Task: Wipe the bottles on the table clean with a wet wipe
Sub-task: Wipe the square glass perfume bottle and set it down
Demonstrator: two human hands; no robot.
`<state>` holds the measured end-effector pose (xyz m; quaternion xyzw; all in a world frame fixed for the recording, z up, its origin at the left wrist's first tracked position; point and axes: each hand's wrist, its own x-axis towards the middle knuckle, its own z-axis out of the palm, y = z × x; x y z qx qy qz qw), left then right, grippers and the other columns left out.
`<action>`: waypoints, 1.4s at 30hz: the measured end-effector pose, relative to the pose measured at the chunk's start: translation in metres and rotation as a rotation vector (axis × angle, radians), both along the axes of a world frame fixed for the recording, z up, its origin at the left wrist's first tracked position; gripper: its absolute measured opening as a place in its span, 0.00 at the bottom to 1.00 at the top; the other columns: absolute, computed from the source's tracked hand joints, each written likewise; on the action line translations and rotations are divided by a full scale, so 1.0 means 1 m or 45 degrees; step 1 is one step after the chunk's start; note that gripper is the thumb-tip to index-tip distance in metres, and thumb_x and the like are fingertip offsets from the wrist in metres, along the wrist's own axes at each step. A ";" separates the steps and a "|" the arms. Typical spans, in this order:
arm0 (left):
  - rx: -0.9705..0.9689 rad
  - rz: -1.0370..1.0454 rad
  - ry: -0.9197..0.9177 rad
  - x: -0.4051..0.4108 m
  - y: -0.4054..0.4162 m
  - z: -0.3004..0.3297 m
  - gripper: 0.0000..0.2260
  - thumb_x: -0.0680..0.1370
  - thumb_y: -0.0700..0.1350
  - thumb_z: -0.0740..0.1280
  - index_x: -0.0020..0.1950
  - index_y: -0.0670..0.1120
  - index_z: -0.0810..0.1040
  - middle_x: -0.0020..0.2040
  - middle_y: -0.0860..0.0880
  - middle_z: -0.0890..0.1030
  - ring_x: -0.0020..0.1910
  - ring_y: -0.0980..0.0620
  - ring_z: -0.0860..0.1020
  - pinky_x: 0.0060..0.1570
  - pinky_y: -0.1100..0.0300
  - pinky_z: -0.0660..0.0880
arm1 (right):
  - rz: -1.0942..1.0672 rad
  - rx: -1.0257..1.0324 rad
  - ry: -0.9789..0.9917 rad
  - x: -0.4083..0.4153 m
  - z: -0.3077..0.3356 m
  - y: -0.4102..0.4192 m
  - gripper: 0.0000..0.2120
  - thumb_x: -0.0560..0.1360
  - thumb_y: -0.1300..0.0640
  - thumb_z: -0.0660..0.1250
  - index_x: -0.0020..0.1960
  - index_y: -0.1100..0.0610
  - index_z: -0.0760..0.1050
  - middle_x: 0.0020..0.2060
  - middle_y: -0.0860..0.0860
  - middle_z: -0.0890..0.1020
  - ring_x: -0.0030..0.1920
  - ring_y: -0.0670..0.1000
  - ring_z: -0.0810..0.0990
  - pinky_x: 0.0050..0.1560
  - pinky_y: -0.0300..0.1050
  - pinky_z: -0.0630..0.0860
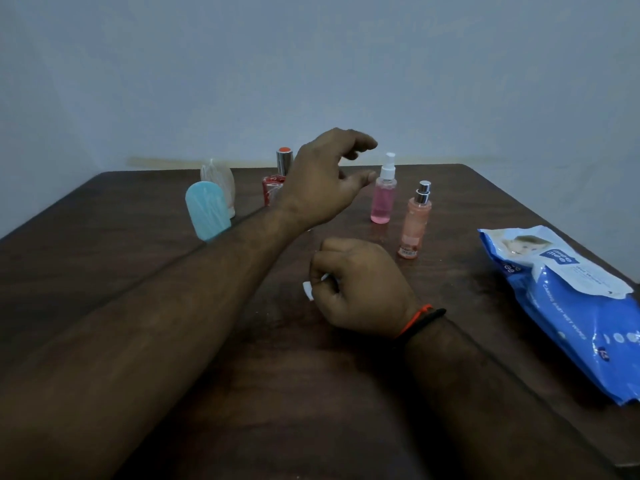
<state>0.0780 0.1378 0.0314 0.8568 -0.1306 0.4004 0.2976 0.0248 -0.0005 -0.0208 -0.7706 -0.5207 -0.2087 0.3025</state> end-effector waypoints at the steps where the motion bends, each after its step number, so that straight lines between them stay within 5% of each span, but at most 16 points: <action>1: 0.072 0.105 -0.115 -0.010 0.006 -0.003 0.14 0.73 0.47 0.74 0.58 0.47 0.81 0.52 0.52 0.81 0.52 0.55 0.77 0.46 0.64 0.75 | -0.039 0.049 -0.002 0.001 0.000 0.000 0.10 0.67 0.53 0.59 0.34 0.56 0.77 0.33 0.50 0.77 0.34 0.53 0.77 0.32 0.47 0.73; 5: 0.117 0.538 -0.265 -0.042 0.027 -0.026 0.16 0.72 0.50 0.73 0.58 0.48 0.78 0.54 0.49 0.77 0.56 0.50 0.72 0.54 0.67 0.63 | -0.219 0.236 0.000 0.007 -0.003 0.003 0.06 0.67 0.61 0.62 0.37 0.58 0.79 0.35 0.52 0.76 0.35 0.53 0.75 0.33 0.46 0.71; 7: 0.073 0.576 -0.198 -0.051 0.033 -0.040 0.22 0.70 0.49 0.73 0.62 0.45 0.75 0.59 0.46 0.74 0.60 0.48 0.70 0.60 0.68 0.62 | -0.279 0.305 0.020 0.010 -0.006 0.004 0.06 0.68 0.64 0.64 0.39 0.59 0.80 0.36 0.52 0.76 0.35 0.53 0.75 0.34 0.46 0.71; 11: -0.075 0.606 -0.039 -0.054 0.037 -0.053 0.34 0.69 0.46 0.75 0.71 0.37 0.66 0.69 0.39 0.67 0.69 0.42 0.66 0.70 0.52 0.66 | -0.346 0.406 0.058 0.011 -0.008 0.004 0.06 0.69 0.66 0.66 0.40 0.59 0.81 0.37 0.51 0.77 0.35 0.49 0.74 0.36 0.40 0.69; 15: -0.419 0.559 0.279 -0.044 0.041 -0.051 0.41 0.71 0.43 0.76 0.76 0.41 0.56 0.73 0.43 0.65 0.72 0.47 0.67 0.71 0.57 0.65 | -0.377 0.448 0.076 0.015 -0.009 0.003 0.06 0.69 0.66 0.66 0.40 0.58 0.81 0.36 0.51 0.77 0.35 0.50 0.74 0.35 0.44 0.71; 21: -0.830 0.382 0.535 -0.036 0.051 -0.052 0.26 0.76 0.44 0.72 0.72 0.48 0.67 0.63 0.52 0.78 0.60 0.53 0.77 0.65 0.53 0.74 | -0.379 0.490 0.097 0.017 -0.010 0.004 0.06 0.69 0.65 0.67 0.42 0.59 0.82 0.37 0.52 0.78 0.35 0.50 0.75 0.36 0.44 0.72; 26: -0.882 0.334 0.571 -0.042 0.056 -0.046 0.13 0.81 0.54 0.63 0.63 0.50 0.75 0.56 0.53 0.81 0.55 0.53 0.80 0.60 0.49 0.78 | -0.351 0.507 0.107 0.018 -0.009 0.004 0.07 0.70 0.65 0.67 0.45 0.61 0.83 0.40 0.53 0.79 0.37 0.51 0.77 0.39 0.42 0.73; 30: -0.864 0.307 0.563 -0.044 0.057 -0.042 0.13 0.81 0.60 0.60 0.52 0.53 0.77 0.50 0.53 0.82 0.50 0.53 0.81 0.56 0.49 0.80 | -0.356 0.501 0.117 0.018 -0.009 0.004 0.08 0.70 0.65 0.66 0.46 0.61 0.83 0.40 0.53 0.80 0.38 0.51 0.77 0.39 0.41 0.73; 36: -0.605 0.412 0.417 -0.046 0.053 -0.027 0.18 0.79 0.56 0.66 0.66 0.50 0.76 0.55 0.57 0.79 0.55 0.57 0.77 0.58 0.61 0.75 | -0.362 0.463 0.126 0.017 -0.010 0.004 0.07 0.71 0.66 0.68 0.46 0.61 0.83 0.41 0.53 0.80 0.39 0.51 0.77 0.40 0.42 0.74; 42: -0.494 0.423 0.390 -0.034 0.053 -0.002 0.18 0.76 0.54 0.72 0.62 0.47 0.80 0.54 0.51 0.83 0.53 0.54 0.80 0.58 0.58 0.78 | -0.367 0.446 0.129 0.017 -0.010 0.003 0.07 0.71 0.67 0.69 0.46 0.61 0.83 0.41 0.53 0.80 0.39 0.49 0.76 0.39 0.40 0.73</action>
